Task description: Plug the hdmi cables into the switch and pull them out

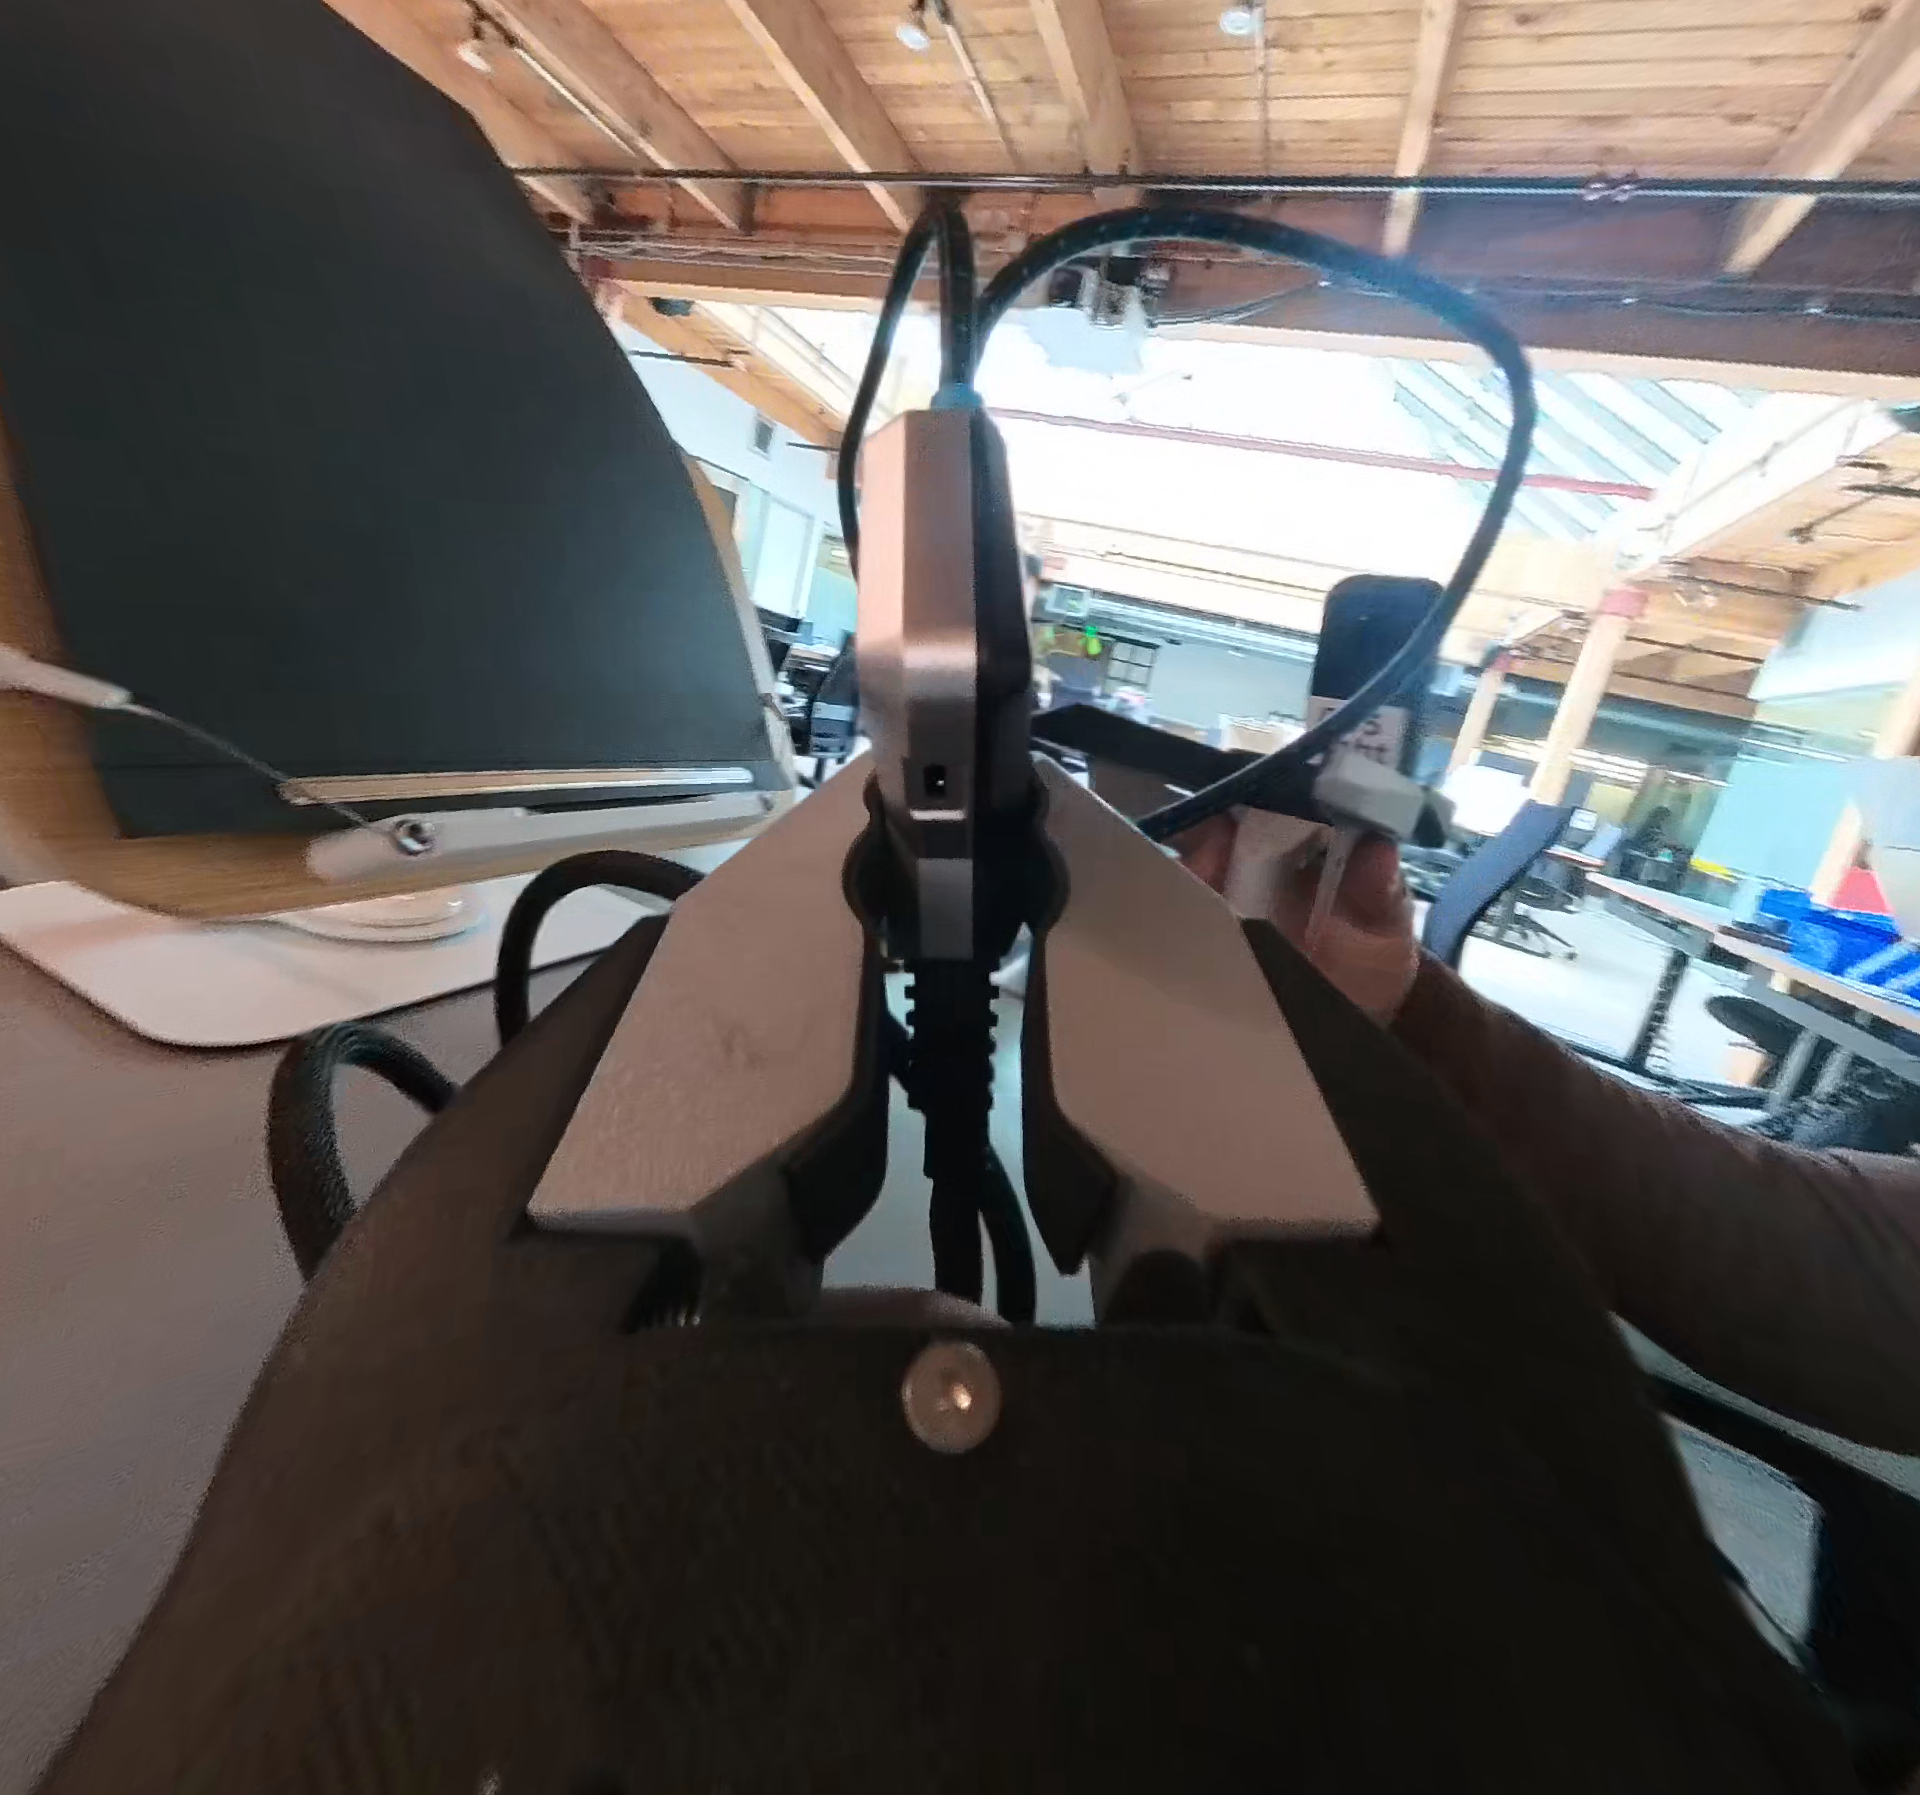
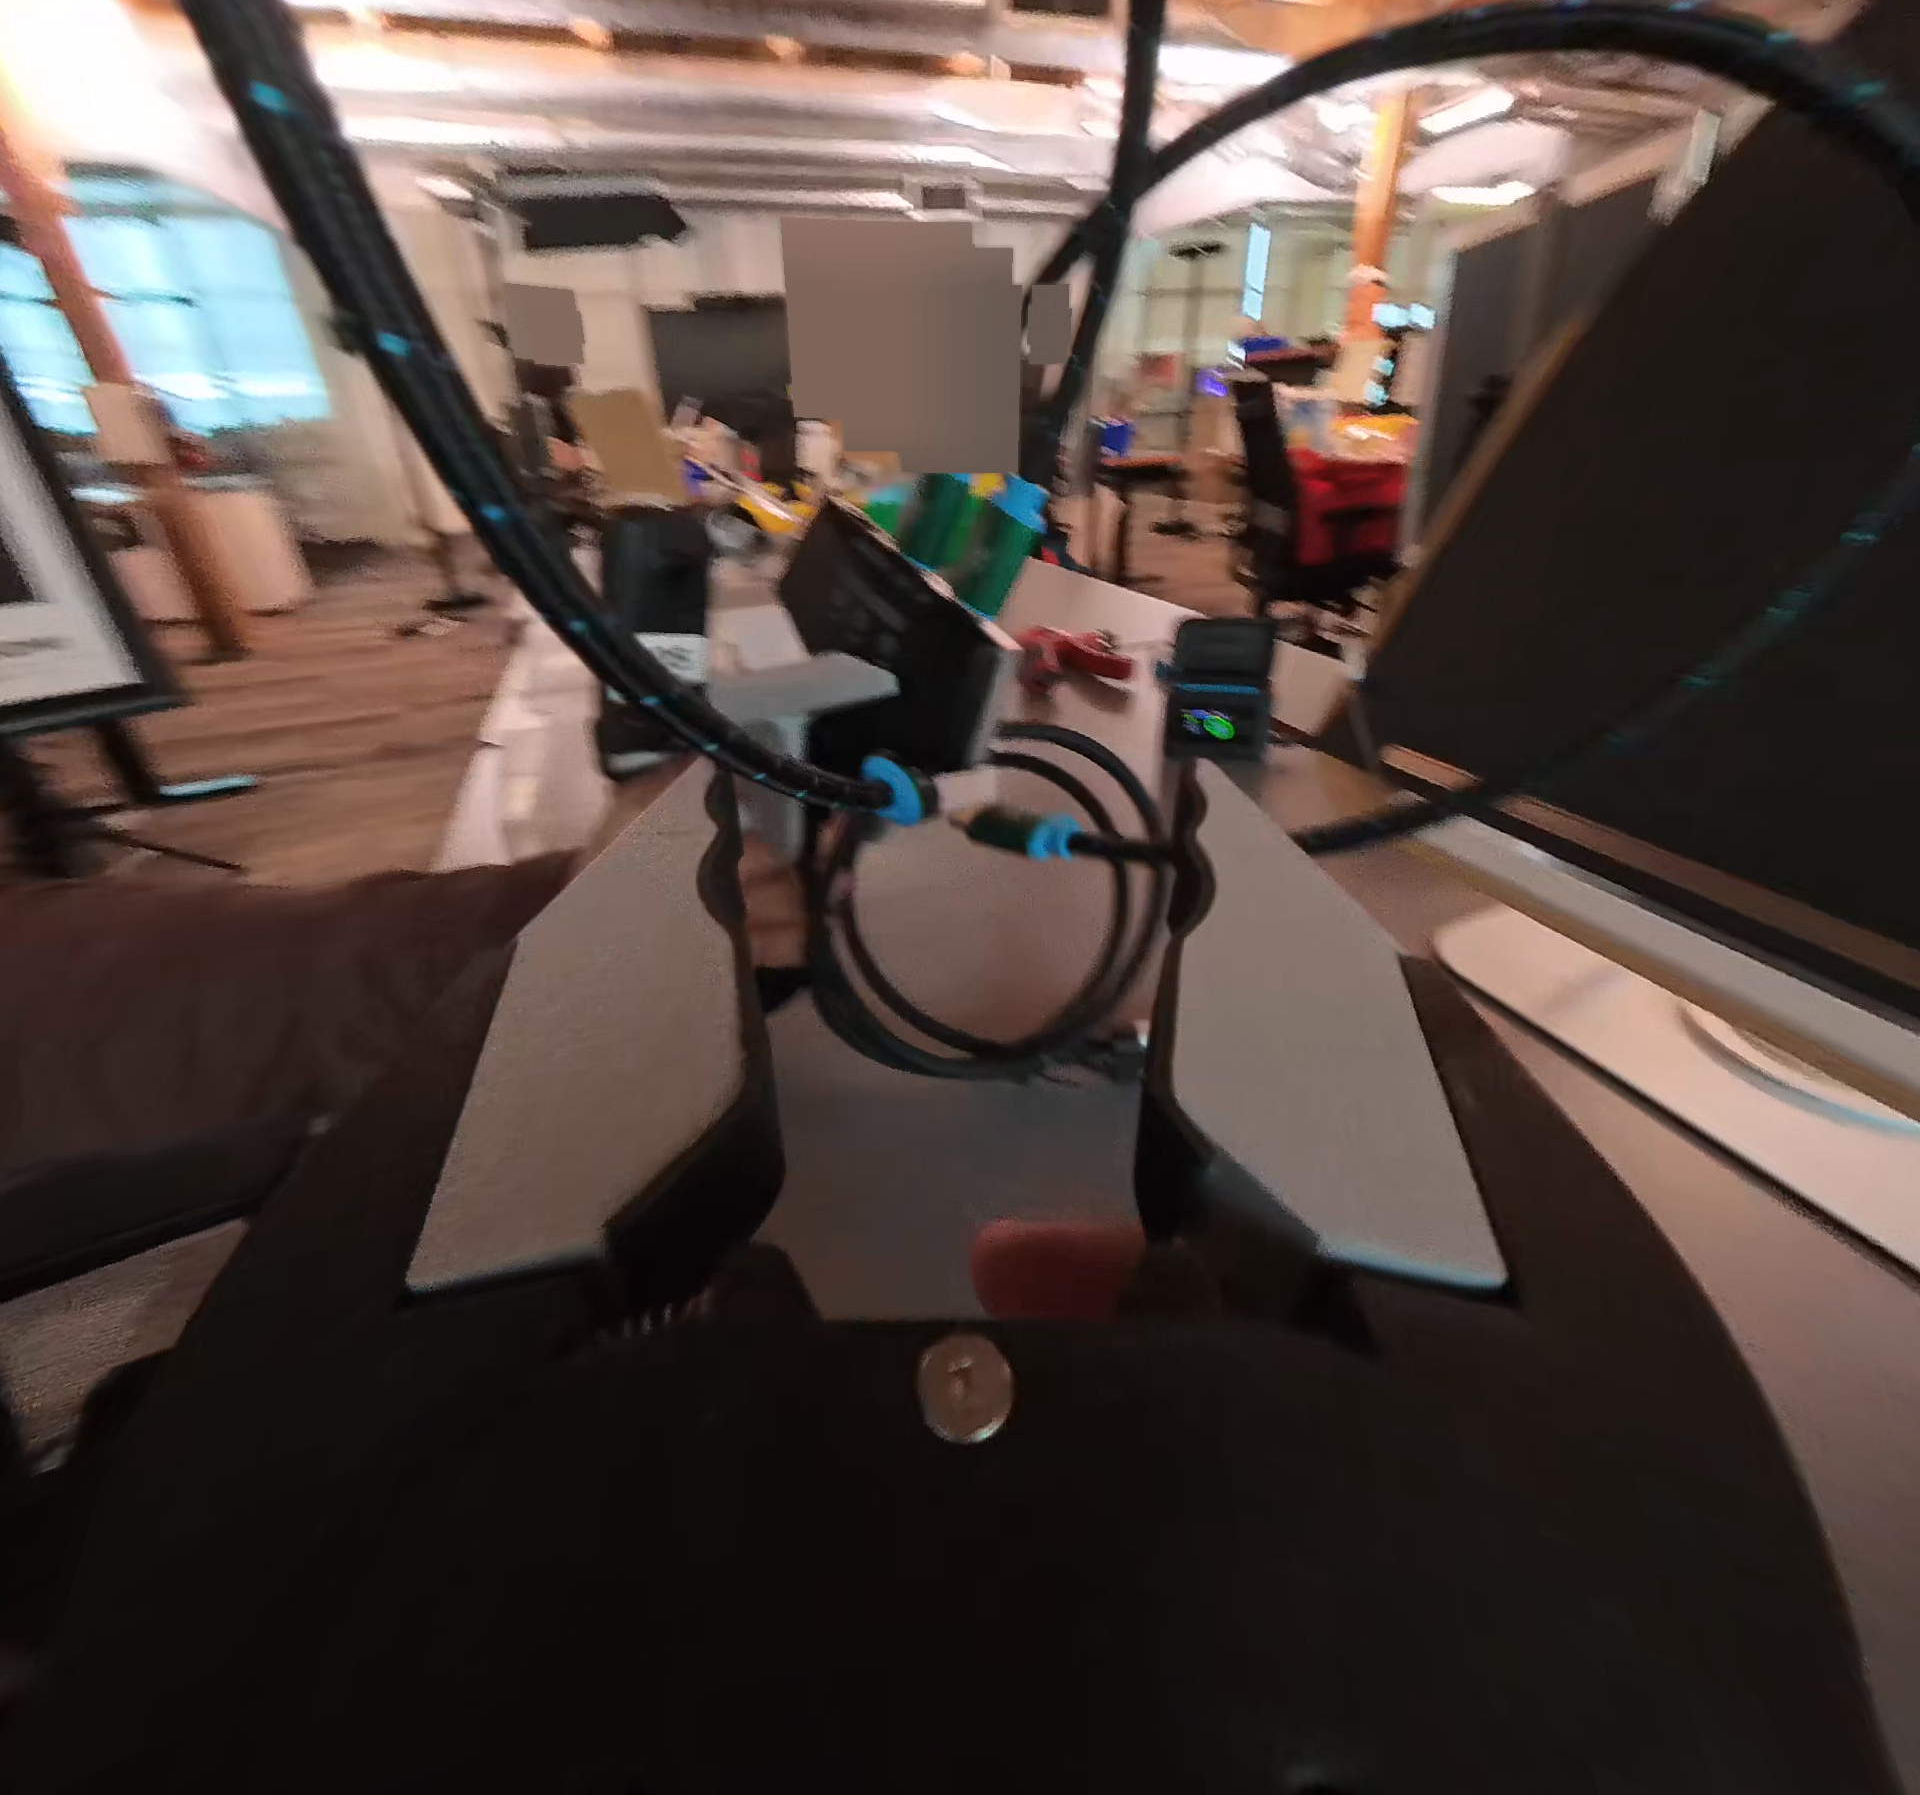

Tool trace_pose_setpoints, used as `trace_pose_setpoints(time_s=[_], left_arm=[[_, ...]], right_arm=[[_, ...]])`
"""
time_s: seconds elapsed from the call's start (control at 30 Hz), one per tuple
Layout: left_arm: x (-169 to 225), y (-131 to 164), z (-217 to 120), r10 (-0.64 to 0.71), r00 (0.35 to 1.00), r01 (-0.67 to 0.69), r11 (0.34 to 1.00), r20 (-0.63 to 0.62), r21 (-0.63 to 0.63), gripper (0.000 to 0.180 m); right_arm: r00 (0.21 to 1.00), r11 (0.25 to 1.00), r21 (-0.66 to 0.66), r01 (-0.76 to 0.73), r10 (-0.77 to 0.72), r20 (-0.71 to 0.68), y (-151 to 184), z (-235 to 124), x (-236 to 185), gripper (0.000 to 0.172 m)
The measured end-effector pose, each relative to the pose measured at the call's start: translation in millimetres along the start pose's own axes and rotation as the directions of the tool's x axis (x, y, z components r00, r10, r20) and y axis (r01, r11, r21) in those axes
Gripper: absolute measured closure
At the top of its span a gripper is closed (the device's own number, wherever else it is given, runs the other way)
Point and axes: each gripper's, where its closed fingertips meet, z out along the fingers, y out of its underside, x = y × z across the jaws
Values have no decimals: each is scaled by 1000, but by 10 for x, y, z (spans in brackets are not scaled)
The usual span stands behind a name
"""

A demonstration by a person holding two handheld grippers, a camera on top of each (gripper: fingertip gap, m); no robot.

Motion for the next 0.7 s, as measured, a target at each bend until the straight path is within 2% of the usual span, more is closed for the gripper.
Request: trace_pose_setpoints(time_s=[0.13,0.23,0.27,0.3,0.37,0.43,0.47,0.57,0.63,0.7], left_arm=[[-100,-4,-28,2,999,-3,1000,54,5,161],[-81,17,-12,37,997,-37,999,61,-8,161],[-68,22,-3,56,996,-55,998,64,-13,161],[-59,30,5,74,995,-72,997,71,-18,161],[-75,34,10,98,990,-96,995,100,-24,161],[-131,19,2,98,984,-96,995,146,-16,161],[-143,20,2,89,985,-88,996,149,-15,160],[-86,64,23,75,992,-72,997,101,-35,161],[-41,100,56,96,991,-92,994,90,-51,161],[-6,137,87,136,987,-129,989,89,-76,161]], right_arm=[[987,992,-126,-15,-5,-160,234,-12,287,107],[974,974,-228,0,-52,-220,396,-37,397,124],[980,969,-245,16,-63,-188,419,-31,349,125],[992,967,-254,27,-58,-115,433,-21,231,133],[996,956,-293,34,-8,91,494,-42,-101,148],[949,954,-296,55,42,312,485,-119,-475,149],[932,960,-271,74,30,362,448,-145,-571,153],[917,989,-113,91,-40,396,216,-160,-698,153],[891,999,-14,39,-29,453,35,-210,-824,151],[934,1000,8,-23,19,357,-44,-136,-656,148]])
